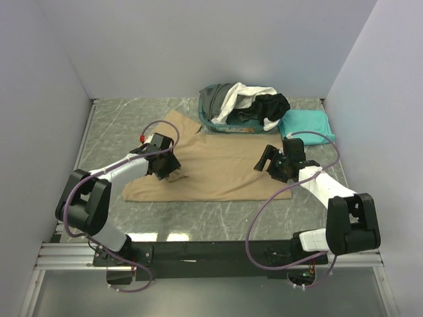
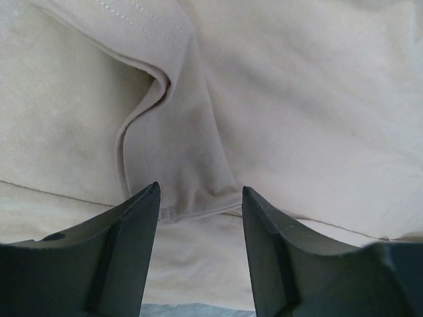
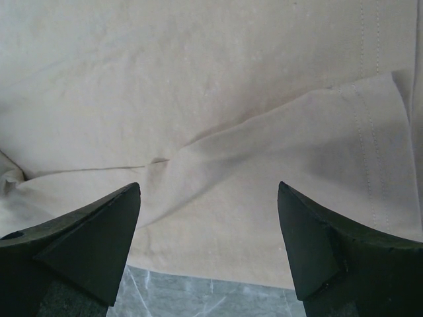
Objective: Fold and stack the t-shirts
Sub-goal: Fold the tshirt
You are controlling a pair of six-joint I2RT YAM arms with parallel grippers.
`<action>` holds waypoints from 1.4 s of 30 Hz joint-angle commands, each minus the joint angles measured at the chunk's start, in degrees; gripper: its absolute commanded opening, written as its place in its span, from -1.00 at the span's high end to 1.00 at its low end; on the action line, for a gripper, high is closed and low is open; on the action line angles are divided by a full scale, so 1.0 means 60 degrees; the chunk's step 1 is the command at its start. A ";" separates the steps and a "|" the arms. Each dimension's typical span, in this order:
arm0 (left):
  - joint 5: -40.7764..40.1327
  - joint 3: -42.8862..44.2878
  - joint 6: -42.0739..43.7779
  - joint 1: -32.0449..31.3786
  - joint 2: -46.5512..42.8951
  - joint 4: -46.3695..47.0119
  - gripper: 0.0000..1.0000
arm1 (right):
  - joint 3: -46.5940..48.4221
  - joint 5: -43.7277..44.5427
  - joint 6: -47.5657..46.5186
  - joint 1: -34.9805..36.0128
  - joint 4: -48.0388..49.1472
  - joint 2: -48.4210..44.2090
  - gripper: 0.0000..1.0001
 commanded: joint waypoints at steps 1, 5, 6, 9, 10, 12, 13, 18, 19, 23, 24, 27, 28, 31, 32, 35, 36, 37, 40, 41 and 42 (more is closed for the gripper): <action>-0.0107 0.0187 -0.0085 -0.0038 0.0073 -0.0162 -0.16 | 0.0081 0.0226 -0.0132 0.0042 0.0053 0.0165 -0.81; -0.0413 -0.0047 -0.0070 -0.0038 -0.0146 -0.0689 -0.14 | 0.0081 0.0226 -0.0162 0.0042 -0.0021 0.0223 -0.81; -0.0531 -0.0091 -0.0099 -0.0038 -0.0205 -0.0792 -0.14 | 0.0081 0.0226 -0.0147 0.0042 -0.0006 0.0209 -0.81; -0.0693 -0.0238 -0.0158 -0.0038 -0.0468 -0.1042 -0.15 | 0.0052 0.0197 -0.0162 0.0042 0.0023 0.0194 -0.81; -0.0708 -0.0296 -0.0173 -0.0052 -0.0599 -0.1057 -0.15 | 0.0052 0.0197 -0.0133 0.0056 0.0038 0.0180 -0.81; -0.0809 -0.0311 -0.0188 -0.0052 -0.0703 -0.1086 -0.16 | 0.0052 0.0255 -0.0176 0.0042 0.0023 0.0194 -0.81; -0.0883 -0.0311 -0.0202 -0.0052 -0.0732 -0.1115 -0.15 | 0.0052 0.0284 -0.0176 0.0056 0.0023 0.0209 -0.81; -0.0855 -0.0326 -0.0275 -0.0038 -0.0499 -0.0896 -0.04 | 0.0110 0.0343 -0.0176 0.0042 -0.0064 0.0253 -0.81; -0.0840 -0.0239 -0.0304 -0.0038 -0.0324 -0.0838 0.00 | 0.0125 0.0358 -0.0191 0.0056 -0.0065 0.0238 -0.80; -0.0824 -0.0019 -0.0290 -0.0038 -0.0059 -0.0822 0.12 | 0.0140 0.0489 -0.0176 0.0042 -0.0181 0.0209 -0.80; -0.0868 -0.0004 -0.0247 -0.0038 -0.0030 -0.0851 0.21 | 0.0140 0.0519 -0.0191 0.0042 -0.0211 0.0209 -0.80; -0.0986 0.0070 -0.0203 -0.0038 -0.0073 -0.0896 0.31 | 0.0154 0.0651 -0.0191 0.0057 -0.0255 0.0209 -0.80; -0.0928 0.0041 -0.0188 -0.0038 -0.0073 -0.0809 0.32 | 0.0154 0.0665 -0.0205 0.0042 -0.0270 0.0209 -0.80; -0.0898 0.0084 -0.0202 -0.0038 0.0087 -0.0793 0.54 | 0.0184 0.0695 -0.0206 0.0042 -0.0314 0.0238 -0.80; -0.0898 0.0113 -0.0217 -0.0052 0.0117 -0.0822 0.59 | 0.0227 0.0709 -0.0220 0.0042 -0.0343 0.0267 -0.80; -0.0957 0.0230 -0.0188 -0.0052 0.0278 -0.0837 0.88 | 0.0242 0.0739 -0.0235 0.0042 -0.0358 0.0282 -0.80; -0.0942 0.0274 -0.0144 -0.0052 0.0278 -0.0808 0.99 | 0.0242 0.0782 -0.0220 0.0027 -0.0372 0.0282 -0.80; -0.0928 0.0347 -0.0086 -0.0052 0.0322 -0.0822 0.99 | 0.0242 0.0797 -0.0220 0.0027 -0.0401 0.0282 -0.80; -0.0971 0.0537 0.0076 -0.0067 0.0351 -0.0851 0.99 | 0.0271 0.0870 -0.0220 0.0027 -0.0446 0.0311 -0.80; -0.0986 0.0582 0.0149 -0.0081 0.0366 -0.0837 0.99 | 0.0271 0.0856 -0.0206 0.0027 -0.0446 0.0311 -0.80; -0.0943 0.0640 0.0207 -0.0096 0.0381 -0.0779 0.99 | 0.0257 0.0841 -0.0206 0.0027 -0.0431 0.0297 -0.80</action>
